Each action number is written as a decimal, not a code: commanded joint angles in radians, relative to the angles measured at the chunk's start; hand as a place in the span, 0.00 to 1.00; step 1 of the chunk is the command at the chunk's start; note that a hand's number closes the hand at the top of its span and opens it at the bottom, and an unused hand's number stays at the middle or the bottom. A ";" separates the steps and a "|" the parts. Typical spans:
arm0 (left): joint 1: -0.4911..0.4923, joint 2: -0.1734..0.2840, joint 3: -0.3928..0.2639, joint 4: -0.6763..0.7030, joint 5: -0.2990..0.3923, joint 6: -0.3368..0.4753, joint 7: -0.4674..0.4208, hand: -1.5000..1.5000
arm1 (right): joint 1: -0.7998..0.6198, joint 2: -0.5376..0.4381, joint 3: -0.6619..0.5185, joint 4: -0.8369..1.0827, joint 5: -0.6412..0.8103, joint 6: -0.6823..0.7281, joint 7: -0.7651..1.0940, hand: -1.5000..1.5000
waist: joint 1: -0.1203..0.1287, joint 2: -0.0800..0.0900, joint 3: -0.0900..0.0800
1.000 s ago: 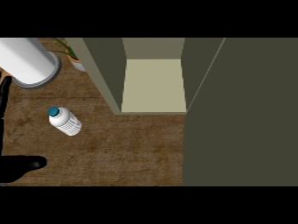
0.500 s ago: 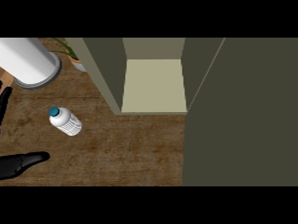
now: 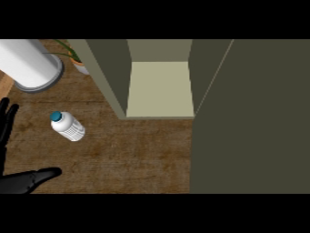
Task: Pick up the bottled water, place it into the cabinet and close the cabinet
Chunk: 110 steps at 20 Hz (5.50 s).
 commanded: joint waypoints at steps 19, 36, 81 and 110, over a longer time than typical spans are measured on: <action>-0.109 0.035 0.176 0.671 -0.006 -0.058 -0.430 0.00 | 0.389 -0.034 0.019 -0.206 0.005 0.121 -0.174 0.00 | -0.015 0.002 -0.002; -0.353 0.040 0.250 1.369 -0.024 -0.074 -0.856 0.00 | 0.418 -0.049 0.009 -0.153 -0.006 0.172 -0.271 0.00 | -0.017 0.006 -0.002; -0.512 -0.093 -0.068 1.615 0.200 -0.269 -1.093 1.00 | 0.523 -0.006 0.069 -0.081 0.073 0.204 -0.391 0.00 | -0.005 -0.007 0.000; -0.768 -0.087 -0.539 1.231 0.372 0.549 -0.643 1.00 | 0.448 -0.043 -0.078 -0.041 -0.035 0.240 -0.396 0.00 | -0.051 0.007 0.001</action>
